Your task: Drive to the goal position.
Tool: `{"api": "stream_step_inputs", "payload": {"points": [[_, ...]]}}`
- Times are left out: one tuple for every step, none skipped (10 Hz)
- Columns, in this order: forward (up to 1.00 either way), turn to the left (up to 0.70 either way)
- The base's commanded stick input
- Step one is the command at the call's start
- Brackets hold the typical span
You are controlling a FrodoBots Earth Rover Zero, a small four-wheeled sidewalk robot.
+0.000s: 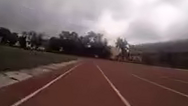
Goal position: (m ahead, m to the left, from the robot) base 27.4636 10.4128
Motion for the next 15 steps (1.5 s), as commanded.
{"api": "stream_step_inputs", "payload": {"points": [[0.7,0.0],[0.7,0.0],[0.7,0.0],[0.7,0.0],[0.7,0.0],[0.7,0.0],[0.7,0.0],[0.7,0.0],[0.7,0.0],[0.7,0.0],[0.7,0.0],[0.7,0.0],[0.7,0.0],[0.7,0.0],[0.7,0.0]]}}
